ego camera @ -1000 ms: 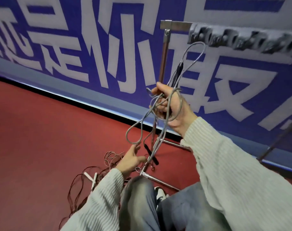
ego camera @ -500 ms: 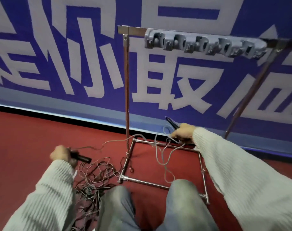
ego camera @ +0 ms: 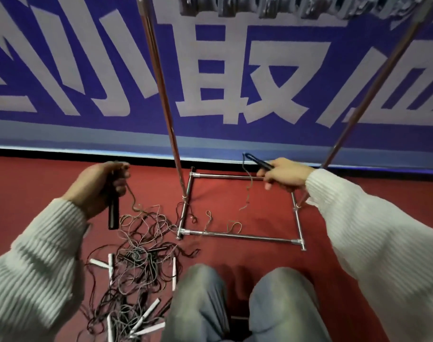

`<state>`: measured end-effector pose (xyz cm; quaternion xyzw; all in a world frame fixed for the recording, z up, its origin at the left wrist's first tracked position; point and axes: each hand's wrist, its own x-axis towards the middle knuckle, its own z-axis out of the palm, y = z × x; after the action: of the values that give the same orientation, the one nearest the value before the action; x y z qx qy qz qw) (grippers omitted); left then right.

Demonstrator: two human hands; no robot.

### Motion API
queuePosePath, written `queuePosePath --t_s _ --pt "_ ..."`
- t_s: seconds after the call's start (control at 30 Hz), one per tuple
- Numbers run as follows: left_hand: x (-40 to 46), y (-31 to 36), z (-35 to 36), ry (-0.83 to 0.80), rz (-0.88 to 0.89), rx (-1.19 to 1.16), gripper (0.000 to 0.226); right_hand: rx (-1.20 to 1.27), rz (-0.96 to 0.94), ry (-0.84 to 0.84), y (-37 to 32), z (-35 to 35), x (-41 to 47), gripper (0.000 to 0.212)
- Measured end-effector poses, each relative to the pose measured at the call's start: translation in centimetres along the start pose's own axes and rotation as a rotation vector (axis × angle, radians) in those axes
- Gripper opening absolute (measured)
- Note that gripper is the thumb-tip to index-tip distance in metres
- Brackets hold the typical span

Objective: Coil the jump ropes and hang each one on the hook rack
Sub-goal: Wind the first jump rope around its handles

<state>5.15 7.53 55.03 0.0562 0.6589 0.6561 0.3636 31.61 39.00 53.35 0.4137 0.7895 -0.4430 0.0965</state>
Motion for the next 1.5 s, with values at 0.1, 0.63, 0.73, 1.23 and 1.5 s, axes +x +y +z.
queuePosePath --t_s 0.1,0.63,0.73,1.23,1.5 --pt "-3.3 -0.2 4.0 -0.181 0.073 0.034 0.023 0.372 -0.205 0.065 -1.2 1.5 -3.6 0.017" --pt "-14.9 -3.7 15.6 -0.439 0.006 -0.296 0.033 0.723 -0.412 0.368 -5.0 9.8 -16.4 0.022" --pt "-16.1 -4.2 16.0 -0.487 -0.088 -0.294 0.046 0.461 -0.450 0.490 -4.2 12.1 -17.2 0.016" --pt "-17.5 -2.8 14.8 -0.792 0.218 0.569 0.011 0.437 -0.678 0.120 -0.6 8.1 -16.0 0.022" --pt "-16.9 -7.6 11.6 -0.723 0.237 0.552 0.017 0.410 -0.667 0.232 0.0 6.3 -15.8 0.009"
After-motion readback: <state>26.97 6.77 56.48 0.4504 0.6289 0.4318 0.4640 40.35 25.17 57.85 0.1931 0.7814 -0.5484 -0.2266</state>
